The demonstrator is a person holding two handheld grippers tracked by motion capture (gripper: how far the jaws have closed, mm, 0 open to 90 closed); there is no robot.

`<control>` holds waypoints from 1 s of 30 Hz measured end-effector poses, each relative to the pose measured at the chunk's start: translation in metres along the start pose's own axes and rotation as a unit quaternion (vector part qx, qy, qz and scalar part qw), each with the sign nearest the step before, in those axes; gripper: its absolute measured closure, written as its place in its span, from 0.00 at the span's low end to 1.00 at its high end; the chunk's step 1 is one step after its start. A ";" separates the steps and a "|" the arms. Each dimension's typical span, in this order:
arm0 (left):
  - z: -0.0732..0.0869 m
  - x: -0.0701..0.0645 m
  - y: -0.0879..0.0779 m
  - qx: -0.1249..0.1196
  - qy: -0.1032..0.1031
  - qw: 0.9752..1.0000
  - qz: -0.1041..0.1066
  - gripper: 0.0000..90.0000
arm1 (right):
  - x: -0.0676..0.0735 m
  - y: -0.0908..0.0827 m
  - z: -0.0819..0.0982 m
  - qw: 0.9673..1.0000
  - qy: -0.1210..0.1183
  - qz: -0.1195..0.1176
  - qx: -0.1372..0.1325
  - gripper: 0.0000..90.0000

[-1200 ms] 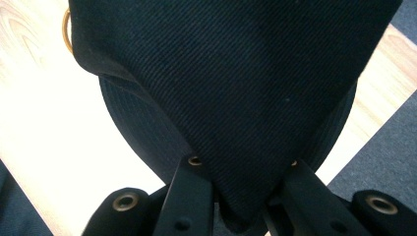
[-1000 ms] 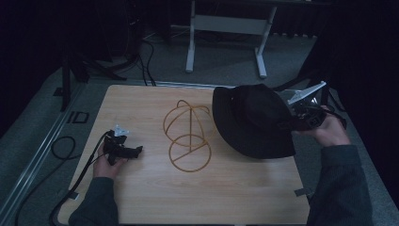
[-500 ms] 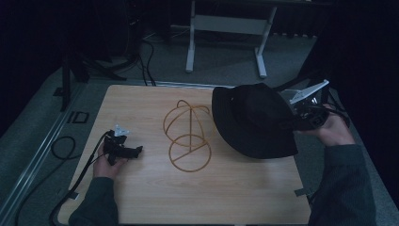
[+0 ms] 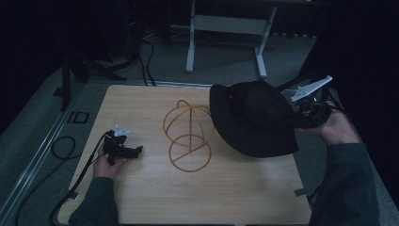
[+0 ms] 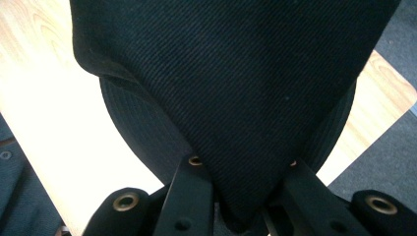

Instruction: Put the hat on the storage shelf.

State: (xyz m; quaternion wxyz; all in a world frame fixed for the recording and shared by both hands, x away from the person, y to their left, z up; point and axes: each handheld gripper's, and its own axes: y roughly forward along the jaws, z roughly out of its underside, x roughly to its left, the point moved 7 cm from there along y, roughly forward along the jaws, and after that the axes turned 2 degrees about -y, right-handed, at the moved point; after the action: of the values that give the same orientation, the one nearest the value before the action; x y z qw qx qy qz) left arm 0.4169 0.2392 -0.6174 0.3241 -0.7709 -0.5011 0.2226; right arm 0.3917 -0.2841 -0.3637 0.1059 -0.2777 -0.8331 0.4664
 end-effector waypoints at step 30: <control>0.000 0.000 0.000 0.000 0.000 1.000 0.000 0.02 | 0.005 -0.016 -0.020 0.999 -0.016 -0.027 -0.032 0.95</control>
State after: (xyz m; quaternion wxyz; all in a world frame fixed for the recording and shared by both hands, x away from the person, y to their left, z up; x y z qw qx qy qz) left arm 0.4169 0.2391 -0.6174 0.3241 -0.7710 -0.5010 0.2226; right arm 0.3911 -0.2734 -0.3399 0.0960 -0.2511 -0.8566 0.4405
